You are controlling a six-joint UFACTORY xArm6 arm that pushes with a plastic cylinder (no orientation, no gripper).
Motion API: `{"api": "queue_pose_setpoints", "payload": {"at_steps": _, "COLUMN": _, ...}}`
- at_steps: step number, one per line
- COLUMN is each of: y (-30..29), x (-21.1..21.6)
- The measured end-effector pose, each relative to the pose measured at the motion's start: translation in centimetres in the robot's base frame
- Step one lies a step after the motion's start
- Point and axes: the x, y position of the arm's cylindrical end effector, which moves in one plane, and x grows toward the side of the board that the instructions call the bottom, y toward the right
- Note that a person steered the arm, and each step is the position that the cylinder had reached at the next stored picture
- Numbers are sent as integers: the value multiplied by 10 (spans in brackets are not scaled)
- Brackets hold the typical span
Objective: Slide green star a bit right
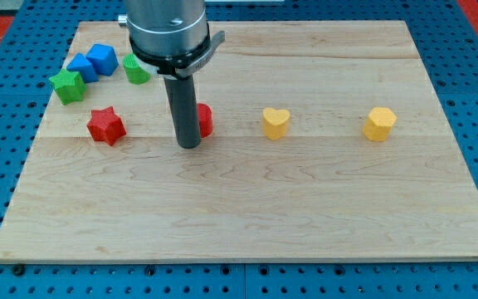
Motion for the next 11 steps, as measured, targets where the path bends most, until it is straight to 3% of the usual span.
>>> {"api": "queue_pose_setpoints", "payload": {"at_steps": 1, "y": -33, "x": 46}}
{"api": "queue_pose_setpoints", "payload": {"at_steps": 2, "y": -140, "x": 41}}
{"api": "queue_pose_setpoints", "payload": {"at_steps": 3, "y": -230, "x": 7}}
{"api": "queue_pose_setpoints", "payload": {"at_steps": 7, "y": -233, "x": -16}}
{"api": "queue_pose_setpoints", "payload": {"at_steps": 9, "y": -232, "x": -85}}
{"api": "queue_pose_setpoints", "payload": {"at_steps": 11, "y": -218, "x": -113}}
